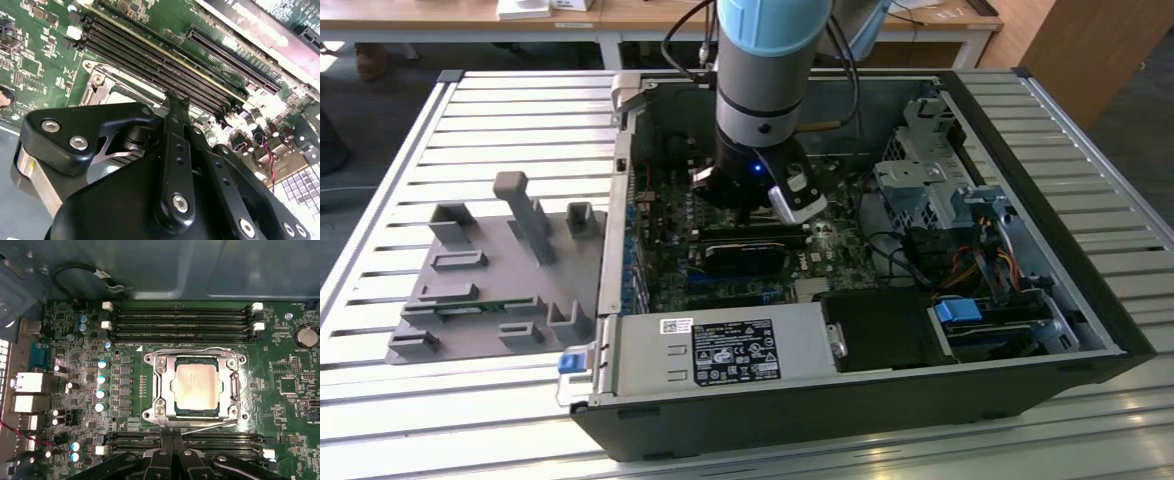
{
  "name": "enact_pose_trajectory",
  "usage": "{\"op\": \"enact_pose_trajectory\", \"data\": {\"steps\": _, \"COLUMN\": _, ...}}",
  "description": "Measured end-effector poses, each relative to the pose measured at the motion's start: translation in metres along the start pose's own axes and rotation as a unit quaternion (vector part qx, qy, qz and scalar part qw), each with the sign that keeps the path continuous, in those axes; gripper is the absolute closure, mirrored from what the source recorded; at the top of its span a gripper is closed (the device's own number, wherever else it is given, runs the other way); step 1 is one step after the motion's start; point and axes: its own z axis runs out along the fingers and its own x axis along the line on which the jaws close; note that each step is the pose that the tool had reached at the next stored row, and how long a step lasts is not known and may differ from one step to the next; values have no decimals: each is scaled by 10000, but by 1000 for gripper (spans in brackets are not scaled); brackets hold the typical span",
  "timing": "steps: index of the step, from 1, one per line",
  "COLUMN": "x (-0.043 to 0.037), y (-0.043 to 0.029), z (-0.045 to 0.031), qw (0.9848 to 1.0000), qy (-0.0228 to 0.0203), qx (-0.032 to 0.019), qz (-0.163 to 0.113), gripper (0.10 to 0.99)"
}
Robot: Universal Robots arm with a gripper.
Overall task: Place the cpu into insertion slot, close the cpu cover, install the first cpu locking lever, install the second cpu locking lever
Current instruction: 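Install the second cpu locking lever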
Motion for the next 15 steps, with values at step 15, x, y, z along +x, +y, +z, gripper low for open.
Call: {"op": "enact_pose_trajectory", "data": {"steps": 15, "x": 32, "y": -24, "z": 124, "qw": 10000, "qy": 1, "qx": -33, "qz": 1, "gripper": 980}}
